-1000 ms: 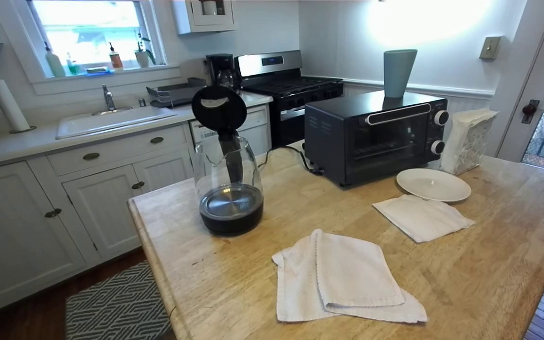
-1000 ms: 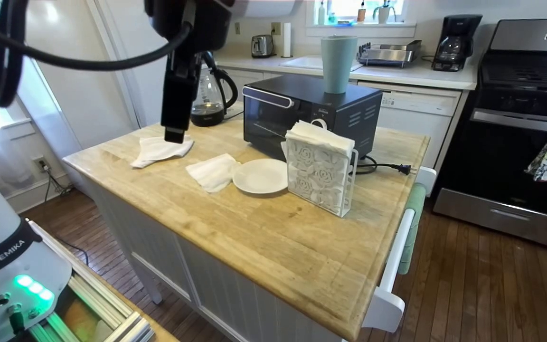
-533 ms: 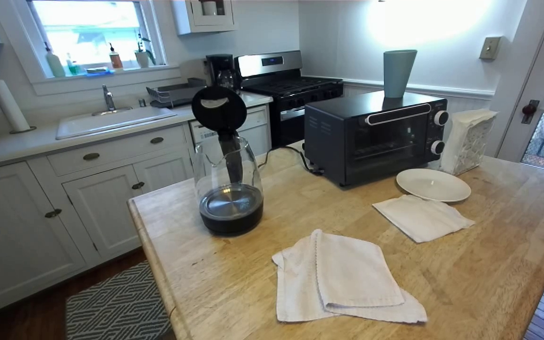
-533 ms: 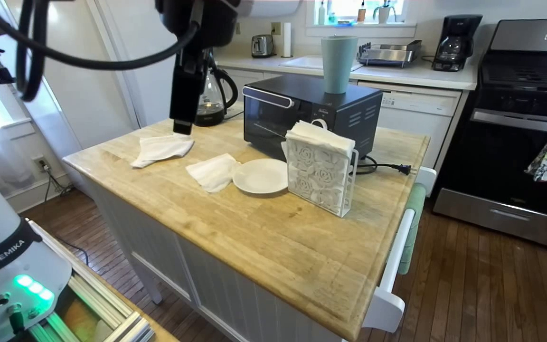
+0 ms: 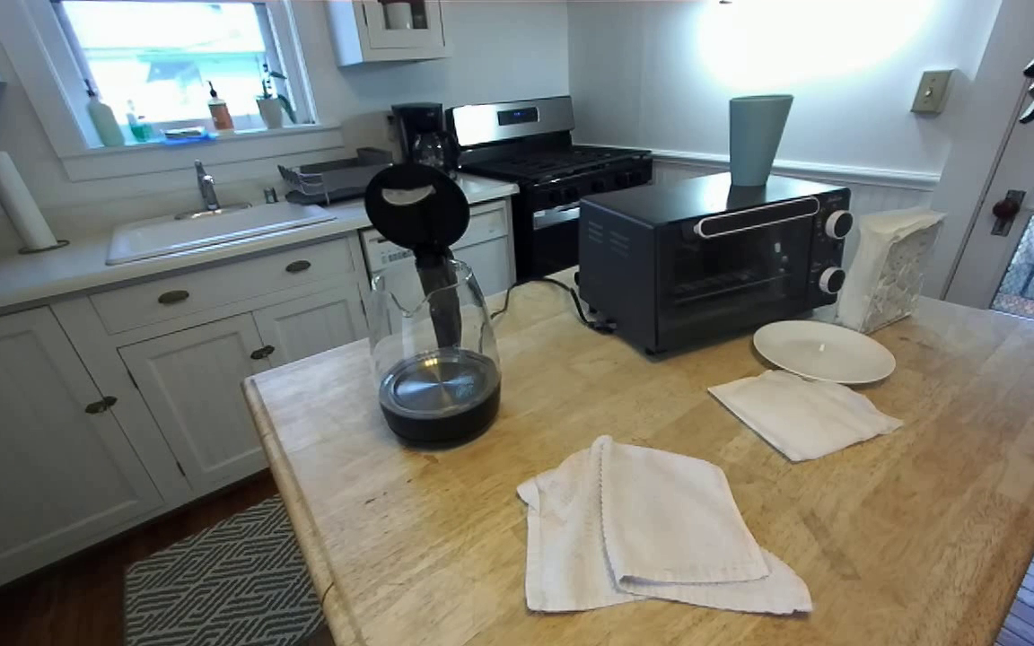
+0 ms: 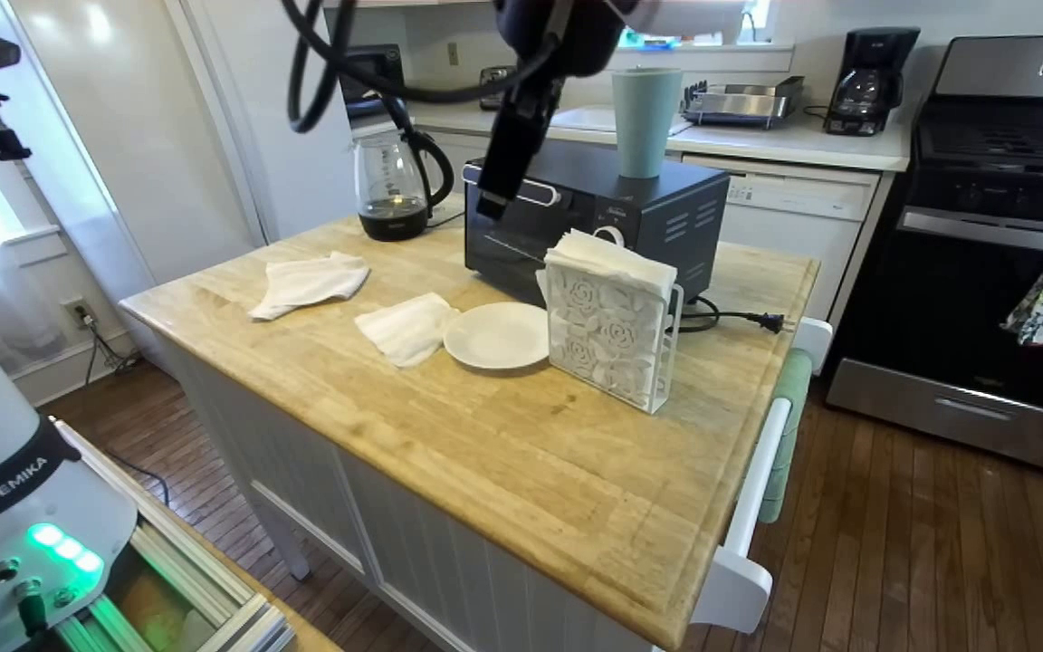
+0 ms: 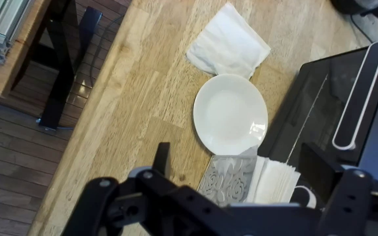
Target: Put the paper towel container on the oven
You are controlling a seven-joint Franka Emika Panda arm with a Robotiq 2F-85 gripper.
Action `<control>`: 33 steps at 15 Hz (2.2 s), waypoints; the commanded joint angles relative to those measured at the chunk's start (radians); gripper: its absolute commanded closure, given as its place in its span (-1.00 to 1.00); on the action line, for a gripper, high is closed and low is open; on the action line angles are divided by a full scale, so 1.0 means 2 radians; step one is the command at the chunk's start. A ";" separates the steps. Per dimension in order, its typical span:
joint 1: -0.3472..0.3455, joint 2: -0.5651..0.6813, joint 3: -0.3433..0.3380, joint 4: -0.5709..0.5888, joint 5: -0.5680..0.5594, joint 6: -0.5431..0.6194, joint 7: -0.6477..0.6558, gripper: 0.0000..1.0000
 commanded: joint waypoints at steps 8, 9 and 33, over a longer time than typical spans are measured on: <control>-0.145 0.263 0.057 0.230 0.147 -0.092 0.031 -1.00; -0.161 0.276 0.068 0.249 0.151 -0.100 0.039 -1.00; -0.224 0.436 0.167 0.447 0.153 -0.169 0.203 -1.00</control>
